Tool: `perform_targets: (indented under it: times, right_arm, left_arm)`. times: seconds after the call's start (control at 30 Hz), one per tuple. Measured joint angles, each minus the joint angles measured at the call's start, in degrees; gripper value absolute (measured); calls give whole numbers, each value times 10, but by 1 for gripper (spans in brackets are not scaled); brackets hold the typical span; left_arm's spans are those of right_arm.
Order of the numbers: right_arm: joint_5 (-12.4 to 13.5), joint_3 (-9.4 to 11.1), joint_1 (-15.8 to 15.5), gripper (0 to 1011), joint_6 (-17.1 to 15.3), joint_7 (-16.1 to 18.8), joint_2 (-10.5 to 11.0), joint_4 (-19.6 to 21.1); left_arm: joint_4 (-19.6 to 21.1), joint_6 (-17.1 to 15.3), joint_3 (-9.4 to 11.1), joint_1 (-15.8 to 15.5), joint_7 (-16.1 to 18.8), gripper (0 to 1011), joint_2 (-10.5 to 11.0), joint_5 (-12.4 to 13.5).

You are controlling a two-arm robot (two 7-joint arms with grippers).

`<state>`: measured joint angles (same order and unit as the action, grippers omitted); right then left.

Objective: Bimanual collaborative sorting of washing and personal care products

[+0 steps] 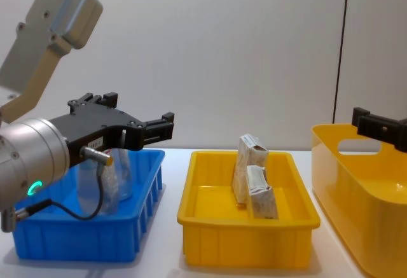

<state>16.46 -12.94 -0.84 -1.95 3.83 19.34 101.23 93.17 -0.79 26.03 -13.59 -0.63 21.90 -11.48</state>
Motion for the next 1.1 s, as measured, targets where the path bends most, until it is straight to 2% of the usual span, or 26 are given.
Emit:
perform_targets:
  times: [1.1]
  right_arm:
    - [0,0,0,1004,0,0,0,0]
  left_arm:
    - [0,0,0,0,0,1001,0,0]
